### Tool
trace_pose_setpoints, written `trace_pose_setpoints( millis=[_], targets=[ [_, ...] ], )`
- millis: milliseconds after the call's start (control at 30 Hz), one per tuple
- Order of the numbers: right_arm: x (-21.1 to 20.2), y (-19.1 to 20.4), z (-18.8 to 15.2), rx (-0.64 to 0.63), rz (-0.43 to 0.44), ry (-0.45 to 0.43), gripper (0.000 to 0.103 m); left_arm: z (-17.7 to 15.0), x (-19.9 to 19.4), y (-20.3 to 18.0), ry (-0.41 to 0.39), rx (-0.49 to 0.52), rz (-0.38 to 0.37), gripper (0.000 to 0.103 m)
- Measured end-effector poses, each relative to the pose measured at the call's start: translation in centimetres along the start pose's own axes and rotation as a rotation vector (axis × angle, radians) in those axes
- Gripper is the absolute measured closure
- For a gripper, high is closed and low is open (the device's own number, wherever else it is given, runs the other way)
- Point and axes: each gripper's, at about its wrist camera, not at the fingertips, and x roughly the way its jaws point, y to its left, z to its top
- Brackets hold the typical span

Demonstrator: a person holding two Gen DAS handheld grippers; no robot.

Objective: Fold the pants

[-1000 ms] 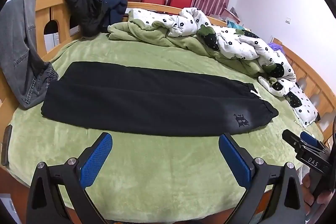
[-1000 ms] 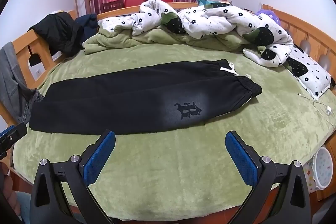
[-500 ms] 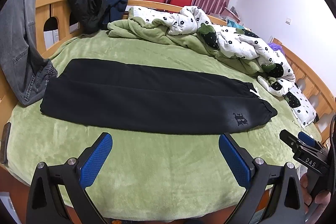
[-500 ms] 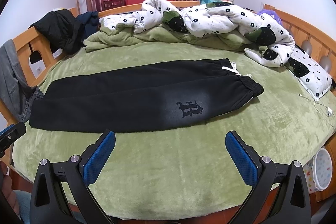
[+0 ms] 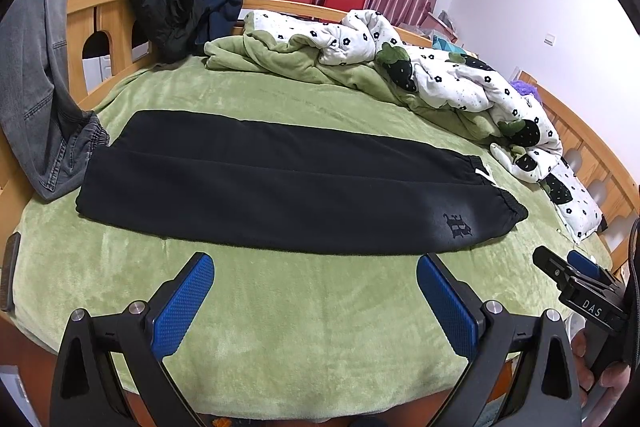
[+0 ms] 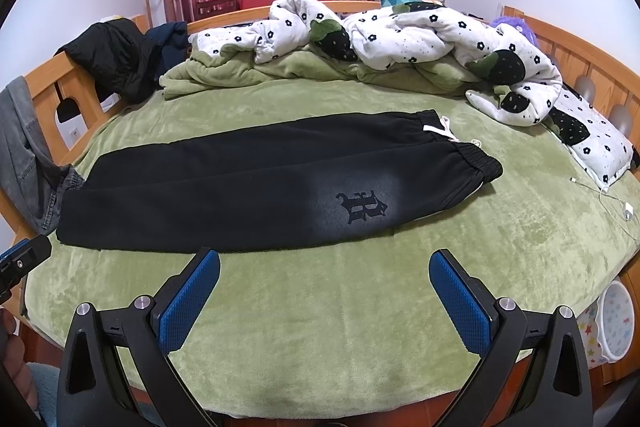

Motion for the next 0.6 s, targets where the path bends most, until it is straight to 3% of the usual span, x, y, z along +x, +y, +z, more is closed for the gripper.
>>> trace_pose_setpoints(
  millis=[600],
  targets=[
    [-0.03, 0.10, 0.04, 0.003, 0.000, 0.002, 0.000, -0.05, 0.00, -0.05, 0.000, 0.002, -0.001, 0.001]
  ],
)
